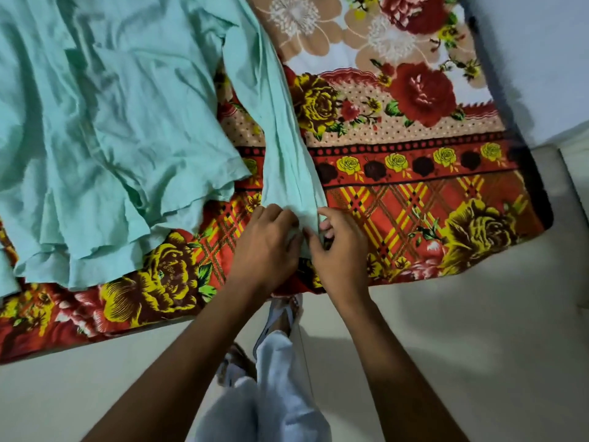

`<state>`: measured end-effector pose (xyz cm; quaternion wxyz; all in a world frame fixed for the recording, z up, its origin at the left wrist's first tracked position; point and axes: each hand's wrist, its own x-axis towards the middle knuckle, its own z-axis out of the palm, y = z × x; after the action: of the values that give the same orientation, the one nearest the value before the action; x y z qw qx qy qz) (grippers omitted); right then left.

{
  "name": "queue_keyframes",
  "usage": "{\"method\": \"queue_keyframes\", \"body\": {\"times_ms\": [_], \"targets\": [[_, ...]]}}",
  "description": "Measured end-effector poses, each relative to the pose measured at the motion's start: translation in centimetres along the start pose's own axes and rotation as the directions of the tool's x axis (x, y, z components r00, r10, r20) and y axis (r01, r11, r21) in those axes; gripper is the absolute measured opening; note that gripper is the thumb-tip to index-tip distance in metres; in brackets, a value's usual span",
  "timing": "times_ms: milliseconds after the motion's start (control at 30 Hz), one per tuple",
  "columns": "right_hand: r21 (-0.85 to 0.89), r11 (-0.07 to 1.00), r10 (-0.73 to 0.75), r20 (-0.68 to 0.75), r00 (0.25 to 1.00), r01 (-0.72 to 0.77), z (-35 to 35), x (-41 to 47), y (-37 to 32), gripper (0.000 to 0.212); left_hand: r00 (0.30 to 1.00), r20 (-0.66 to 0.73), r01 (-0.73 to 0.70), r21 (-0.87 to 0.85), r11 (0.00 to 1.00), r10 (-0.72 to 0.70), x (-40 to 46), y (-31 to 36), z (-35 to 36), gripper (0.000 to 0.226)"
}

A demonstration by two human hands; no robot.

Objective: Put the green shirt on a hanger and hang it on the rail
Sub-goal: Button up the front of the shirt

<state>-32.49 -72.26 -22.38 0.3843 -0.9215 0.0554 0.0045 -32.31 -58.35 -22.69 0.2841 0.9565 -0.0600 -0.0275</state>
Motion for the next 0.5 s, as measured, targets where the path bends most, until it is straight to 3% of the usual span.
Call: {"method": "queue_keyframes", "body": {"times_ms": [167,300,400,500], "targets": [[0.182,0.97,0.149,0.058,0.987,-0.158,-0.2,0.8,-0.7,0.028,0.999,0.036,0.002,0.039,0.999,-0.003,-0.3,1.5,-0.7,0.03],[0.304,0.939,0.119,0.149,0.982,-0.16,-0.9,0.8,-1.2,0.023,0.997,-0.028,0.074,-0.087,0.993,-0.077,0.3,1.9,-0.6,0.028],[0.259,0.957,0.109,0.103,0.989,-0.132,-0.7,0.6,-0.5,0.021,0.959,0.008,0.273,-0.295,0.916,-0.283,0.8,0.9,-0.8,0.02],[0.069,0.997,-0.025,0.119,0.993,0.017,-0.2,0.6,0.2,0.024,0.944,0.022,0.319,-0.329,0.889,-0.33,0.5,0.6,-1.0,0.014]]}}
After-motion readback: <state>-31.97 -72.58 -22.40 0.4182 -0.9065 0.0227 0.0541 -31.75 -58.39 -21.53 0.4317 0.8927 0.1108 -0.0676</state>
